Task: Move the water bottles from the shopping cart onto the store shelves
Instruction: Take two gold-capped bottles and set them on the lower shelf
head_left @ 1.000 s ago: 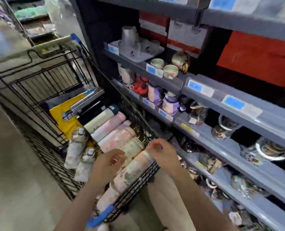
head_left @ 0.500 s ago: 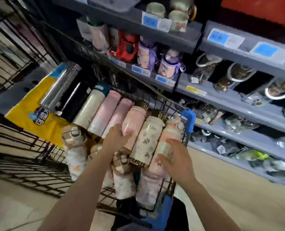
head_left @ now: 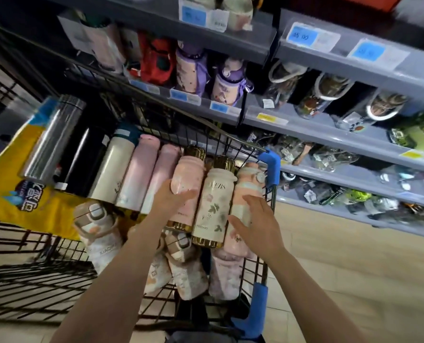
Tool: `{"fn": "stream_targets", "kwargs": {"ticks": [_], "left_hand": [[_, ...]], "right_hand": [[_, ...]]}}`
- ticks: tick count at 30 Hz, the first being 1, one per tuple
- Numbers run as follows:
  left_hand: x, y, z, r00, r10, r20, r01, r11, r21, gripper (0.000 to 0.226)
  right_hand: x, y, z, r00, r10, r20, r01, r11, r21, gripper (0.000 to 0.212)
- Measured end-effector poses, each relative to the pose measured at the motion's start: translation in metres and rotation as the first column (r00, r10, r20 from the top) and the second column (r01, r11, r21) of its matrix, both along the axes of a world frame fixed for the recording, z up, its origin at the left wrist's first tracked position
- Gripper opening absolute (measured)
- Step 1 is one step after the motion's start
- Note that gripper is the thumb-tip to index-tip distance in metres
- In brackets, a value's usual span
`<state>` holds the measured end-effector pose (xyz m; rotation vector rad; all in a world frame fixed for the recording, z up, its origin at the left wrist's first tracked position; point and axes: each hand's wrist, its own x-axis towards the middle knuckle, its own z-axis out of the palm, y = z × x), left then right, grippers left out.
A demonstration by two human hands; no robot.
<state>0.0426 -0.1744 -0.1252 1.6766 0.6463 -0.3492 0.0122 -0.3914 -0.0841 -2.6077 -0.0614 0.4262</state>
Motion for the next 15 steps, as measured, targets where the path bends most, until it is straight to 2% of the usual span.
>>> {"fn": "stream_targets", "kwargs": {"ticks": [3, 5, 8, 11, 13, 15], "left_hand": [[-0.013, 0.017, 0.007, 0.991, 0.099, -0.085, -0.106, 0.991, -0.082, 0.047], [-0.030, 0.033, 0.019, 0.978, 0.178, -0.105, -0.197, 0.957, -0.213, 0.060], [-0.063, 0.055, 0.047, 0.952, 0.297, -0.076, -0.300, 0.848, -0.437, 0.052], [-0.089, 0.067, 0.069, 0.898, 0.425, -0.116, -0.415, 0.728, -0.546, 0.039], [-0.101, 0.068, 0.078, 0.870, 0.473, -0.139, -0.452, 0.655, -0.605, 0.042], [-0.108, 0.068, 0.079, 0.838, 0.512, -0.186, -0.503, 0.594, -0.628, 0.061]], "right_hand": [[0.005, 0.016, 0.002, 0.993, -0.115, -0.018, 0.116, 0.993, 0.015, 0.055], [0.011, 0.032, 0.001, 0.988, -0.132, -0.083, 0.132, 0.991, -0.012, 0.053], [0.022, 0.062, -0.003, 0.975, -0.123, -0.186, 0.106, 0.989, -0.102, 0.059], [0.029, 0.082, -0.010, 0.978, -0.141, -0.154, 0.101, 0.965, -0.242, 0.077], [0.028, 0.092, -0.011, 0.978, -0.140, -0.157, 0.090, 0.952, -0.292, 0.087], [0.027, 0.100, -0.010, 0.971, -0.147, -0.191, 0.093, 0.959, -0.267, 0.092]]}}
